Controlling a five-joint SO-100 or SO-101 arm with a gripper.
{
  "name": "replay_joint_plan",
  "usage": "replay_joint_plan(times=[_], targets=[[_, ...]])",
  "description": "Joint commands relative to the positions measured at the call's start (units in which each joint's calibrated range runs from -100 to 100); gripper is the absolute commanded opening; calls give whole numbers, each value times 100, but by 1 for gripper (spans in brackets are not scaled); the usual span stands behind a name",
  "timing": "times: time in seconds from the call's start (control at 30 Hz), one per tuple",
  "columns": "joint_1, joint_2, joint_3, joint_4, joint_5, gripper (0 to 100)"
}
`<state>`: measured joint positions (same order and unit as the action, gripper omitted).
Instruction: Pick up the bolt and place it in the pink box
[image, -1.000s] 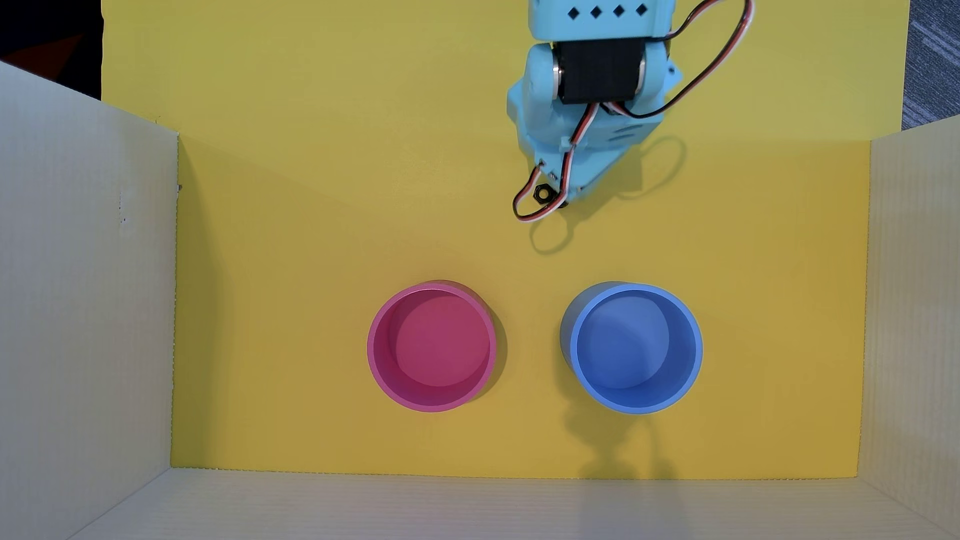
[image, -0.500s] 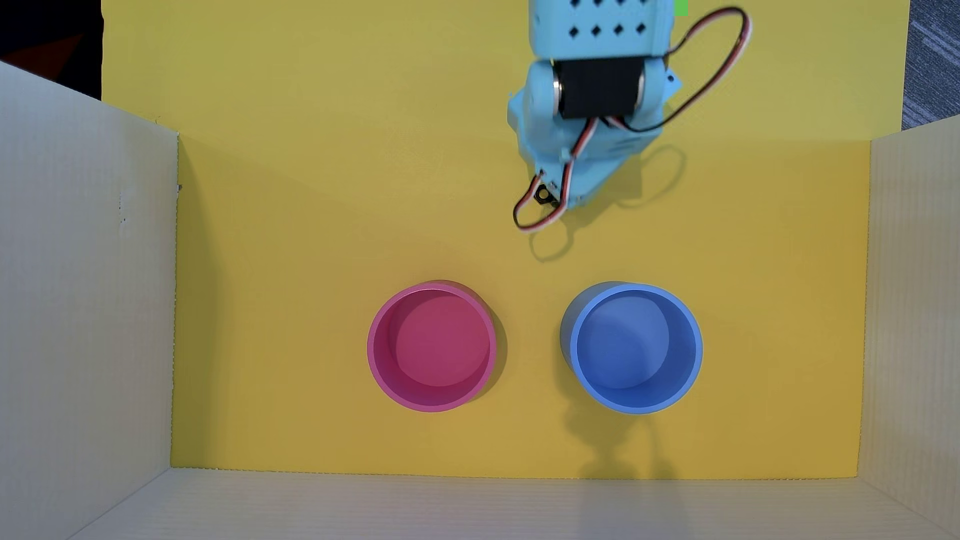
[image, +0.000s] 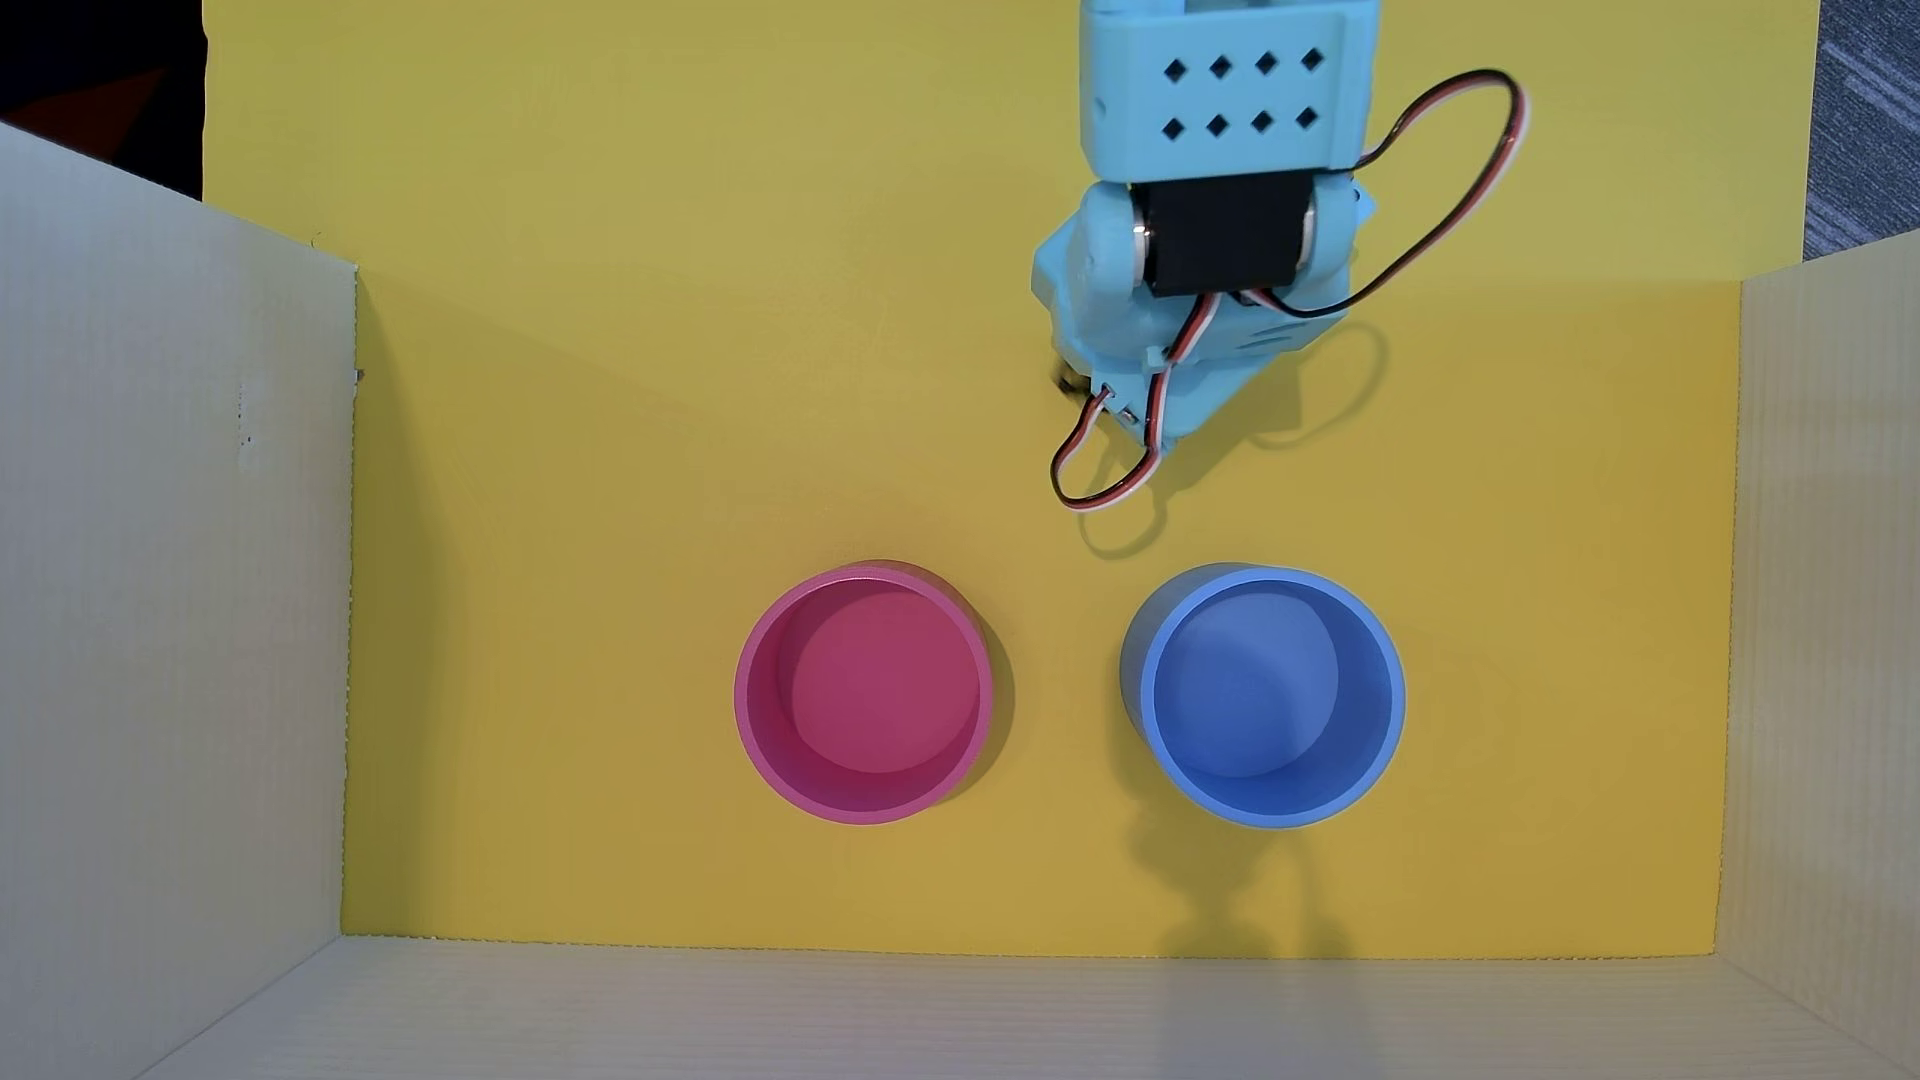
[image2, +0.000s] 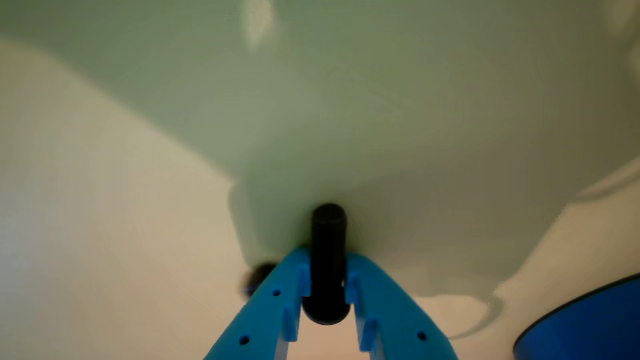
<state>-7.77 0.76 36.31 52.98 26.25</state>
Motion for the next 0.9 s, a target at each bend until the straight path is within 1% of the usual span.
replay_joint_plan(times=[0.0,0.13,0.37,0.5,0.7,0.87], targets=[[-18,42,-26,43,-23,2],[-18,42,-17,43,-33,2],[-18,42,-71,-17,-320,2],[-3,42,-460,-17,-528,2],[33,42,-1157,43,-596,2],[70,33,-1754,61,-888,1]])
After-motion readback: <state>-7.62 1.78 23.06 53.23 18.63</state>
